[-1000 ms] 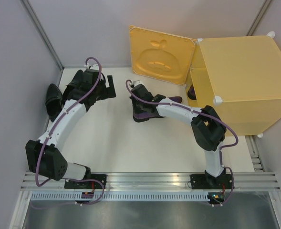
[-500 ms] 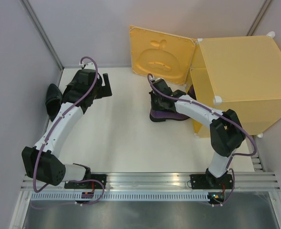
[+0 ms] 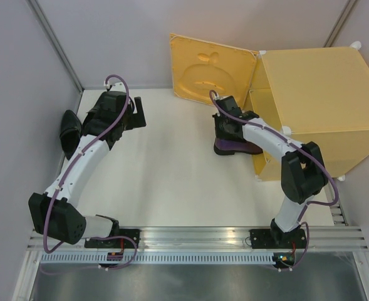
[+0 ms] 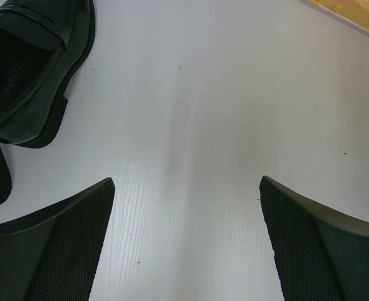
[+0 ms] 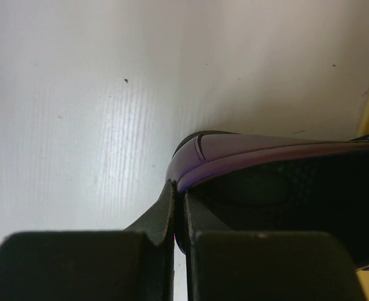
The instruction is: Place and organize the shoes in the shoe cabinet
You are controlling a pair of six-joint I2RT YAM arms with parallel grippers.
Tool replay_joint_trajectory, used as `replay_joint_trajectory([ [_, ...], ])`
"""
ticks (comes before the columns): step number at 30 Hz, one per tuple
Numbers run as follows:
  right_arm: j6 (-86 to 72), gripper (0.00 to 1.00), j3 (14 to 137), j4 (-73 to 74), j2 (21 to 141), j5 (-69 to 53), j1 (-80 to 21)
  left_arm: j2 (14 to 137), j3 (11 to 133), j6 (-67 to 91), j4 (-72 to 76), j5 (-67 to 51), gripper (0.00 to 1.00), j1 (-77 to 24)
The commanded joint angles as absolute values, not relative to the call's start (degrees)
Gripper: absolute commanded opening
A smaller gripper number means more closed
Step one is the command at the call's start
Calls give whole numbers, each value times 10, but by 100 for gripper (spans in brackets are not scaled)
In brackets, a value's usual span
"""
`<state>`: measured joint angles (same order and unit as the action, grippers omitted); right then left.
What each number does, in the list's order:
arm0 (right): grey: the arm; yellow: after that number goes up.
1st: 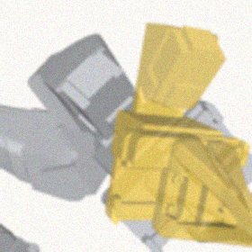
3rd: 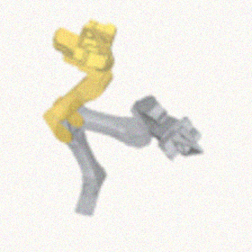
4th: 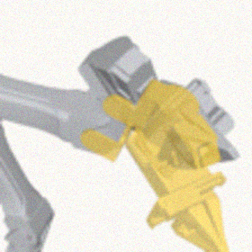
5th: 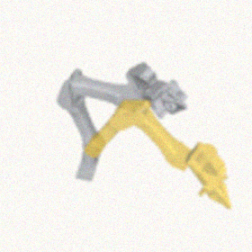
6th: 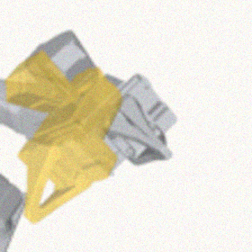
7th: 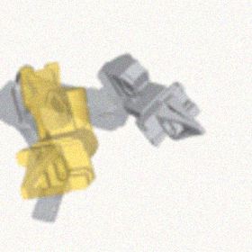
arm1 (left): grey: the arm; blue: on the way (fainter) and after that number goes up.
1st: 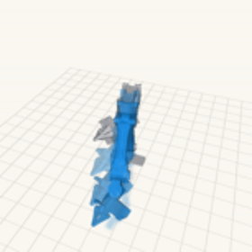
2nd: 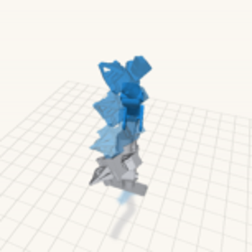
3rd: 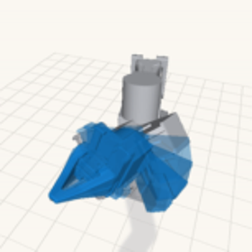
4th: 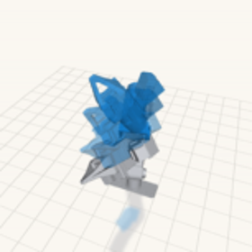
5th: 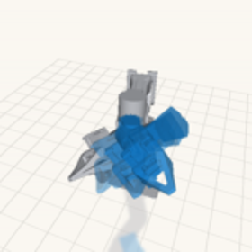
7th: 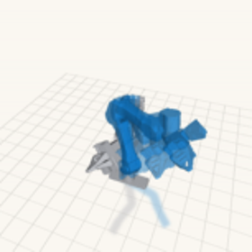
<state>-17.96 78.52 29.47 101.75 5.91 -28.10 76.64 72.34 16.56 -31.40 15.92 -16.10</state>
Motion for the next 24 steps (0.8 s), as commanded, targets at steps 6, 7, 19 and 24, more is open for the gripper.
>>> replay_joint_trajectory([
  [6, -94, 2, 850, 321, 1023, 73, -240, 748, 720, 143, -308, 175, 99, -159],
  [7, -91, 2, 850, 323, 1026, 69, -231, 749, 720, 143, -307, 175, 99, -159],
  [19, -60, 6, 860, 330, 1041, 142, -194, 752, 719, 145, -307, 172, 99, -159],
  [24, -47, 8, 860, 324, 1045, 190, -192, 754, 719, 144, -307, 171, 98, -159],
])
